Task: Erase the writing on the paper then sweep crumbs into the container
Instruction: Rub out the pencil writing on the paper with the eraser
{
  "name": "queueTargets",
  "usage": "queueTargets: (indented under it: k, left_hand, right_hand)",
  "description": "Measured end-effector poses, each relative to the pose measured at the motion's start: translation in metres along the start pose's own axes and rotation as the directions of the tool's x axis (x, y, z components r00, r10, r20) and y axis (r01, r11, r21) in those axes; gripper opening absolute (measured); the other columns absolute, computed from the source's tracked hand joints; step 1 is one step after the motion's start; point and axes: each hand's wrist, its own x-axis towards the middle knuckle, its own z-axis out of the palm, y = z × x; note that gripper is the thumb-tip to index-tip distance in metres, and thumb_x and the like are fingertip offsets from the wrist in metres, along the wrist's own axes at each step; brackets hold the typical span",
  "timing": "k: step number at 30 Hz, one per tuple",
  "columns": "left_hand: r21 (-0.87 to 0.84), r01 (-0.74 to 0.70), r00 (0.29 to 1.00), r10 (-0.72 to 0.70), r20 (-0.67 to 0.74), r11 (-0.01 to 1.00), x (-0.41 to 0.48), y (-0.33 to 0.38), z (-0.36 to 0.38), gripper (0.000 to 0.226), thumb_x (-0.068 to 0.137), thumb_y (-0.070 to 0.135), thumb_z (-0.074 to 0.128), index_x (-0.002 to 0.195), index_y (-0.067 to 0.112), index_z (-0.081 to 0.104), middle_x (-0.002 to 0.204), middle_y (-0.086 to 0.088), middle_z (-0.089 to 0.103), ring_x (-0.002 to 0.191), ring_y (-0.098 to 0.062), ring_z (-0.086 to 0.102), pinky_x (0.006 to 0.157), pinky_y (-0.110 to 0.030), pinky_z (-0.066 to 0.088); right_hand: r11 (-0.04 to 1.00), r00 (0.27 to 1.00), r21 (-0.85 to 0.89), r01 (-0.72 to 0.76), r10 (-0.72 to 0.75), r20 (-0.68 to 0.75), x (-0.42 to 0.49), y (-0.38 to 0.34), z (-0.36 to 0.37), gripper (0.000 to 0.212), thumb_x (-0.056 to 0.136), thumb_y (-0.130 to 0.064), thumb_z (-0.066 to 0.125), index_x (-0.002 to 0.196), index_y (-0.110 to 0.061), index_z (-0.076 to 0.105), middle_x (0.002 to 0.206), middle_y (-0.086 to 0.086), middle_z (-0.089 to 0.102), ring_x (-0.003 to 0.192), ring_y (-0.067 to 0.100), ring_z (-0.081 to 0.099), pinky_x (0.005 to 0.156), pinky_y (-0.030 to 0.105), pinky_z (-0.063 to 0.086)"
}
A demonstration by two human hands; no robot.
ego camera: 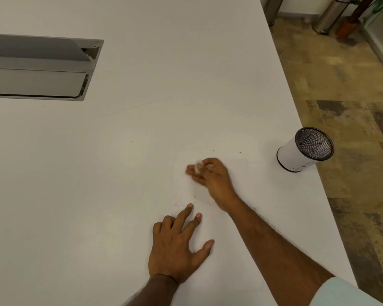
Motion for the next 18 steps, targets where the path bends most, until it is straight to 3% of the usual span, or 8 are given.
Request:
queueTargets:
  k: [3,6,8,9,10,12,15,18]
  left_hand:
    - [-0.001,0.007,1.000,-0.007,0.007,1.000,0.000,0.000,0.000,0.060,0.081,0.073,0.056,0.125,0.033,0.068,0.146,0.009,0.053,0.096,-0.016,0.051,0.086,-0.036,0.032]
    - [-0.007,-0.013,1.000,0.013,0.000,1.000,0.001,-0.001,0.000,0.059,0.081,0.071,0.058,0.123,0.032,0.069,0.145,0.008,0.053,0.095,-0.017,0.052,0.083,-0.037,0.033]
    - [-0.005,-0.010,1.000,0.010,0.009,1.000,0.001,-0.002,0.000,0.058,0.081,0.072,0.058,0.122,0.032,0.069,0.143,0.008,0.054,0.095,-0.017,0.052,0.083,-0.038,0.035]
    - [-0.007,-0.006,1.000,0.006,0.012,1.000,0.001,-0.002,0.001,0.059,0.081,0.073,0.058,0.122,0.032,0.069,0.143,0.008,0.054,0.095,-0.017,0.052,0.084,-0.038,0.037]
    - [-0.011,-0.004,1.000,0.005,0.009,1.000,0.000,-0.002,0.001,0.059,0.081,0.072,0.057,0.123,0.032,0.069,0.144,0.009,0.053,0.095,-0.017,0.052,0.084,-0.038,0.037]
    - [-0.022,-0.010,1.000,0.010,-0.002,1.000,0.000,-0.002,0.002,0.060,0.081,0.071,0.057,0.125,0.032,0.068,0.147,0.009,0.051,0.095,-0.017,0.052,0.084,-0.038,0.037]
    - [-0.021,-0.010,1.000,0.010,-0.011,1.000,0.000,-0.001,0.002,0.061,0.081,0.071,0.056,0.126,0.031,0.068,0.147,0.009,0.052,0.095,-0.018,0.053,0.086,-0.038,0.040]
    - [-0.022,-0.016,1.000,0.015,-0.021,1.000,0.000,-0.002,0.002,0.060,0.081,0.071,0.057,0.125,0.031,0.069,0.146,0.008,0.052,0.093,-0.018,0.053,0.082,-0.039,0.044]
  right_hand:
    - [0.989,0.972,0.047,0.143,-0.131,-0.196,0.004,-0.004,0.002,0.008,0.097,-0.011,0.053,0.100,-0.005,0.048,0.101,0.021,0.070,0.090,0.029,0.071,0.081,0.032,0.057]
    - [0.999,0.998,0.005,-0.032,0.032,0.048,-0.009,0.006,0.017,0.012,0.096,-0.007,0.053,0.108,-0.005,0.052,0.099,0.020,0.070,0.089,0.031,0.070,0.078,0.032,0.057]
    - [0.981,0.959,-0.115,-0.157,0.179,0.218,-0.013,0.015,0.025,0.021,0.096,-0.008,0.053,0.116,-0.005,0.056,0.100,0.016,0.071,0.092,0.028,0.070,0.080,0.032,0.057]
    - [0.979,0.953,-0.117,-0.170,0.193,0.234,-0.011,0.015,0.026,0.020,0.096,-0.008,0.053,0.115,-0.004,0.058,0.101,0.016,0.071,0.093,0.027,0.070,0.081,0.031,0.057]
    - [0.985,0.965,-0.062,-0.162,0.171,0.200,-0.006,0.013,0.026,0.018,0.096,-0.008,0.053,0.112,-0.002,0.060,0.102,0.017,0.070,0.093,0.027,0.070,0.082,0.030,0.057]
    - [0.994,0.998,0.088,-0.066,0.067,-0.006,0.009,0.005,0.020,0.011,0.097,-0.008,0.051,0.102,-0.005,0.061,0.102,0.018,0.069,0.092,0.027,0.070,0.083,0.029,0.057]
    - [0.977,0.948,0.166,0.134,-0.078,-0.310,0.027,-0.012,0.001,0.011,0.099,-0.010,0.048,0.104,-0.007,0.057,0.104,0.017,0.068,0.088,0.023,0.070,0.082,0.030,0.057]
    - [0.981,0.969,0.171,0.091,-0.048,-0.244,0.015,-0.015,0.001,0.011,0.099,-0.009,0.046,0.104,-0.007,0.056,0.094,0.015,0.070,0.076,0.025,0.071,0.071,0.033,0.058]
